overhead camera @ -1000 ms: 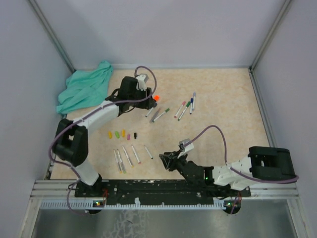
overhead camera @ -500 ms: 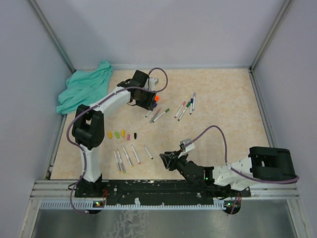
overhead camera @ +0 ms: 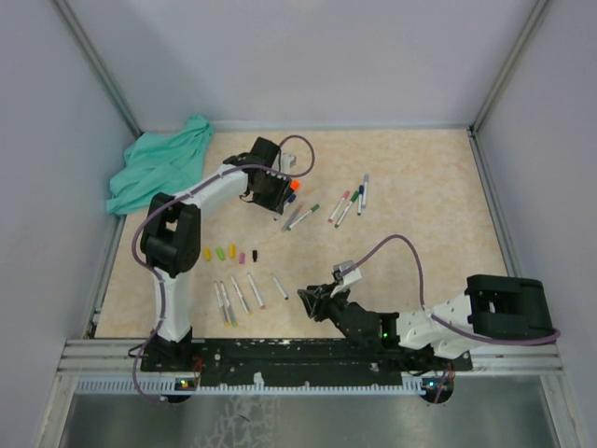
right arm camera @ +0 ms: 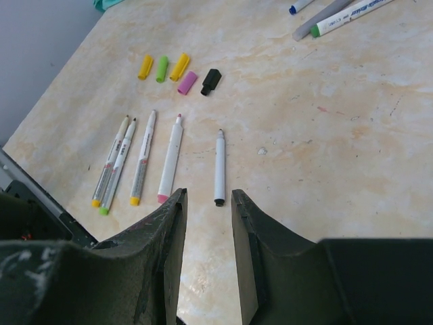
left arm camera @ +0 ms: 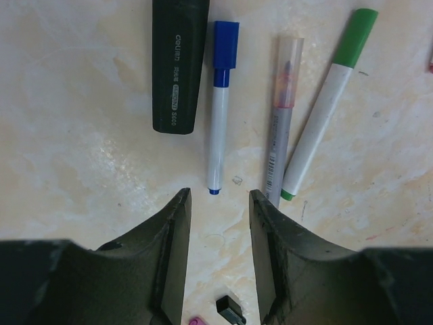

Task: Open the pen caps
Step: Pick up the pen from the center of the board.

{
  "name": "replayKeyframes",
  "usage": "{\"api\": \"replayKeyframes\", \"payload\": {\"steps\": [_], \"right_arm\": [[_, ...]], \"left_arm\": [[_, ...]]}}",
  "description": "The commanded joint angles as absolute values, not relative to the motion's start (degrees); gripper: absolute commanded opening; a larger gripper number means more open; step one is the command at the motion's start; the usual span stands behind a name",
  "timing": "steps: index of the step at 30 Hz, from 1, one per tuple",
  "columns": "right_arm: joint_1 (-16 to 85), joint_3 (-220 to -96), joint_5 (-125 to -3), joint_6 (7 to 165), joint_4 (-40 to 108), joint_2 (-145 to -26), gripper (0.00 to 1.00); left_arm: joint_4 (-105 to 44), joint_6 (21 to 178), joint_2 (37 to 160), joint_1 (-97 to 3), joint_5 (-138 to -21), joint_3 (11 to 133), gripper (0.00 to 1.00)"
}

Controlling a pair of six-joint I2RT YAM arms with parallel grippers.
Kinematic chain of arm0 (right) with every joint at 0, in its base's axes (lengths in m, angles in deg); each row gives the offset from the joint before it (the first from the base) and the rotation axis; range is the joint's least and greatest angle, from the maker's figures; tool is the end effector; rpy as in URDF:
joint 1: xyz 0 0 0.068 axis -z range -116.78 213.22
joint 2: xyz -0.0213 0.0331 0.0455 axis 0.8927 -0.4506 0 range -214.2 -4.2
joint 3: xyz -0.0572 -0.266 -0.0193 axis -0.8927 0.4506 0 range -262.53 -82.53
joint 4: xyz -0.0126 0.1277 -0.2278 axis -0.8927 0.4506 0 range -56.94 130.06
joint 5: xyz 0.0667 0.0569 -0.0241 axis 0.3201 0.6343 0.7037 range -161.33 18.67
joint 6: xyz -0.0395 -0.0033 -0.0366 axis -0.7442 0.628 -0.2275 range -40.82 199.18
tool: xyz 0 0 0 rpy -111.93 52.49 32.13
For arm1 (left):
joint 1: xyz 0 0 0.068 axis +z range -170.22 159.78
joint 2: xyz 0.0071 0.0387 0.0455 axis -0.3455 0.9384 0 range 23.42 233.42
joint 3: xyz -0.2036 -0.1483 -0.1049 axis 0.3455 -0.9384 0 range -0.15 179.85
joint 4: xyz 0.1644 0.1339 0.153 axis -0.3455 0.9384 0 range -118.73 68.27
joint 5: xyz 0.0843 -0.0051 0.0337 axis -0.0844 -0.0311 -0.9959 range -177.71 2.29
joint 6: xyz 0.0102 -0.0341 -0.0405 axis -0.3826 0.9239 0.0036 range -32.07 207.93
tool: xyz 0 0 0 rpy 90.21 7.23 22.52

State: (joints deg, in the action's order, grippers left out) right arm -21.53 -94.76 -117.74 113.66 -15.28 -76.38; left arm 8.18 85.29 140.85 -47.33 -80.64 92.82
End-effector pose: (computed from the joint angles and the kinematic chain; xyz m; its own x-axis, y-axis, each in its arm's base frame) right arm 0.0450 0.2072 0.1629 -0.3670 0.2705 -0.8900 -0.5020 0.7479 0.4343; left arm 0.3914 -0.2053 0.2051 -0.7572 0.4390 -0.4836 0.5402 0.8371 -0.0859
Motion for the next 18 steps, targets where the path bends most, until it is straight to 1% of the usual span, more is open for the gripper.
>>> {"api": "replayKeyframes", "payload": {"steps": [1, 5, 18], "right_arm": [[-22.3, -96.8, -120.4, 113.2, -16.6, -76.7, 0.33], [-22.3, -97.1, -120.2, 113.1, -16.5, -77.1, 0.33], [-22.3, -96.5, -120.2, 112.7, -17.8, -77.0, 0.33]], "left_arm": [[9.1, 85.0, 142.6, -46.6, -79.8, 94.0, 0.44], [8.9, 85.7, 143.4, -46.7, -79.2, 94.1, 0.44], [9.3, 87.6, 146.4, -47.1, -80.9, 95.4, 0.36]]}}
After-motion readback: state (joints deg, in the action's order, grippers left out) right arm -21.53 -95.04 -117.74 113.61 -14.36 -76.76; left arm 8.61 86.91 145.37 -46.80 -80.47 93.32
